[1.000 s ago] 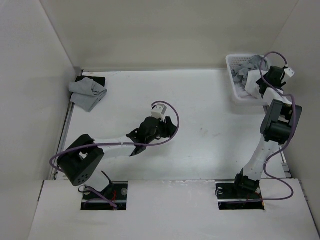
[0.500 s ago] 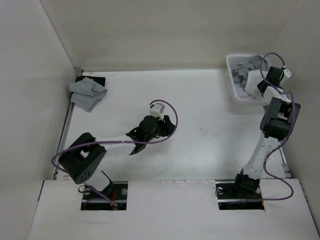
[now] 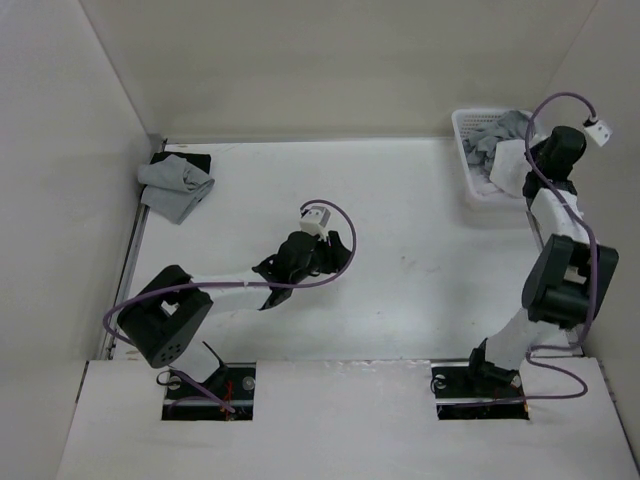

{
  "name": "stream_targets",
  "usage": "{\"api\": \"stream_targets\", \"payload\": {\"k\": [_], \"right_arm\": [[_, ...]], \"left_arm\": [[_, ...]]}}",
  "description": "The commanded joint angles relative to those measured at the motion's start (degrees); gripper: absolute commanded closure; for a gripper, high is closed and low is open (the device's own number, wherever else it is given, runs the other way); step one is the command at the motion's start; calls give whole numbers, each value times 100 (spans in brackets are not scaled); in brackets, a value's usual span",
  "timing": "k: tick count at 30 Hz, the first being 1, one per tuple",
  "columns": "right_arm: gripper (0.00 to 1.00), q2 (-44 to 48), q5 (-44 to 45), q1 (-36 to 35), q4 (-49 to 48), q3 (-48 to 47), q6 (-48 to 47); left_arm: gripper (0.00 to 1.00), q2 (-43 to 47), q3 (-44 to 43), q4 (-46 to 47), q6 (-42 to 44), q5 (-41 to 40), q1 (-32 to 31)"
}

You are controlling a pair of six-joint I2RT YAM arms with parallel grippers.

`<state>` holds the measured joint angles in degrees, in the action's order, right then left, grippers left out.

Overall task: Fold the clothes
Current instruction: Move the tank top to the center of the board

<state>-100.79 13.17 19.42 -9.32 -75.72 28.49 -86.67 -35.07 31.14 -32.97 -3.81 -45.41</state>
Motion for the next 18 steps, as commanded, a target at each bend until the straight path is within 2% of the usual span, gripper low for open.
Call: {"api": "stream_targets", "payload": {"k": [1,6,9,12,16,18], "right_arm": [[99,1322,46,-521,-1220,215,-10],[99,2712,-375,-1592,-1257,778,15],[99,3397,-999,-2479,-1186,910,279],[99,4004,-1325,-3533,-1081,762,131],[96,4515,-1458,-4940,-888,515,-334],[96,4516,-1440,-5249,-835,593,-292]], "left_arm": [[56,361,-264,244,-43,83,-34],[56,958,-220,25,-130,-171,63],[56,1476,-202,-300,-227,-575,220],[56,2178,-106,-757,-350,-1023,466],[56,3110,140,-1153,-517,-1463,792],[56,3550,263,-1346,-596,-1648,959]]}}
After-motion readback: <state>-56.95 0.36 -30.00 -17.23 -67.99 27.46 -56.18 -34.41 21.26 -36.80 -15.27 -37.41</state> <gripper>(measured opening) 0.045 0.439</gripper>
